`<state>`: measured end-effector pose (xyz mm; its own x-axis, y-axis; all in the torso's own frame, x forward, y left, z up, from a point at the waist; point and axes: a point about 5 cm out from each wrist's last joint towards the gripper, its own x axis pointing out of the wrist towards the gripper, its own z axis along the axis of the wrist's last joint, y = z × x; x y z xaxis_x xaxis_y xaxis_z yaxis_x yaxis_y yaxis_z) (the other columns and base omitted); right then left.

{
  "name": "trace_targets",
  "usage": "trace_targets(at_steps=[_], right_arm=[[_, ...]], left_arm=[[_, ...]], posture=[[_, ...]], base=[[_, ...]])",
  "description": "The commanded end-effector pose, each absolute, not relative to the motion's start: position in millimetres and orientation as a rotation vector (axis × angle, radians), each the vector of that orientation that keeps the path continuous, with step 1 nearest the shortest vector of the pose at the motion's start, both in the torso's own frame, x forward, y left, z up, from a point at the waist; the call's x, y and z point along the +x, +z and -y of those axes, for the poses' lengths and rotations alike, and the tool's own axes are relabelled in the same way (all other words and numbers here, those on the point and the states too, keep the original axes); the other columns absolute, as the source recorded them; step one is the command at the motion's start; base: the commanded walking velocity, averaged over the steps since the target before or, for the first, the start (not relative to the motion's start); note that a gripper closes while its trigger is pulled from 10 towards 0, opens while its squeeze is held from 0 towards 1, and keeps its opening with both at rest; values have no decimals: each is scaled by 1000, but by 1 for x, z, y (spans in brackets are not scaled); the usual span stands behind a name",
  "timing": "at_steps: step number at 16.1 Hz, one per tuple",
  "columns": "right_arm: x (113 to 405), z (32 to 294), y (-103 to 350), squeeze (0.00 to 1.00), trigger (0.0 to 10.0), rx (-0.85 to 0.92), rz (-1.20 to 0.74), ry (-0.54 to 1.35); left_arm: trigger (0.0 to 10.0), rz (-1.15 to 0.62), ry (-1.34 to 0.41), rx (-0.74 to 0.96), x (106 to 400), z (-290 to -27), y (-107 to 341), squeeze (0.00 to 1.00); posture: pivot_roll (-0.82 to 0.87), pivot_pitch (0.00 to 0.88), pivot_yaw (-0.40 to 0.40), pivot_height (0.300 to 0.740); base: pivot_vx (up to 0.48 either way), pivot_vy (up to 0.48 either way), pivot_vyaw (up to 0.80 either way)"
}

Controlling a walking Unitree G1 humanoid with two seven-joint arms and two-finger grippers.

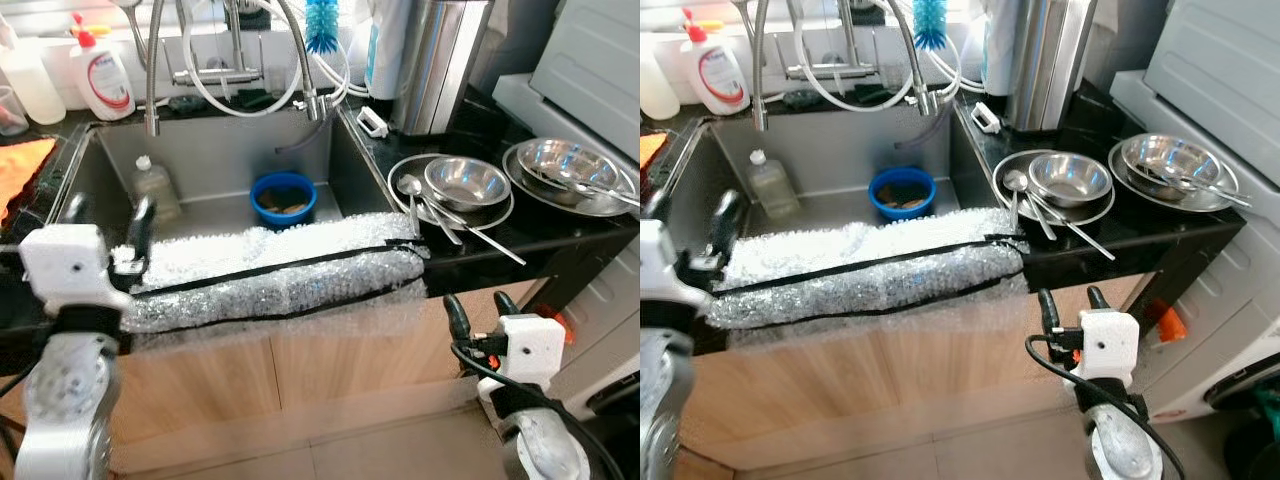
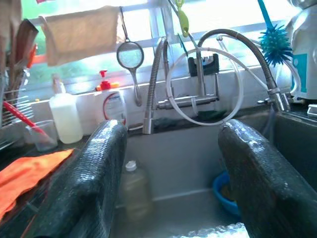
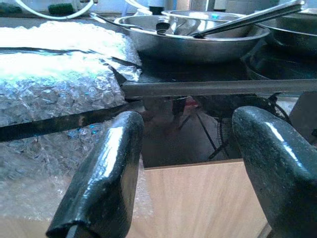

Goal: Kitchen organization

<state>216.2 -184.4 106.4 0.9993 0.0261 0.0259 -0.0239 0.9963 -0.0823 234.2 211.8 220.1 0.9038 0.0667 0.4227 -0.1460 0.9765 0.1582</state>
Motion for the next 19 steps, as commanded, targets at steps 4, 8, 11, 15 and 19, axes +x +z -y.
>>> trace_targets(at_steps=[4,8,11,15,19], right_arm=[[221,181,113,0,10000,-71,71,24],[228,178,112,0,10000,-64,87,17],[228,182,103,0,10000,-54,76,-19],[231,185,115,0,10000,-59,130,-37],[237,177,126,0,10000,-72,174,-7]], left_arm=[[10000,377,40,174,237,-200,207,0],[10000,268,-40,149,245,-190,179,0],[10000,249,-14,114,250,-194,169,0],[10000,250,-14,112,253,-195,165,0],[10000,268,-17,103,258,-193,168,0]], posture=[[13,16,-8,740],[7,1,-3,740],[14,0,4,740],[14,0,7,740],[9,0,6,740]], base=[[0,0,0],[0,0,0],[0,0,0],[0,0,0],[0,0,0]])
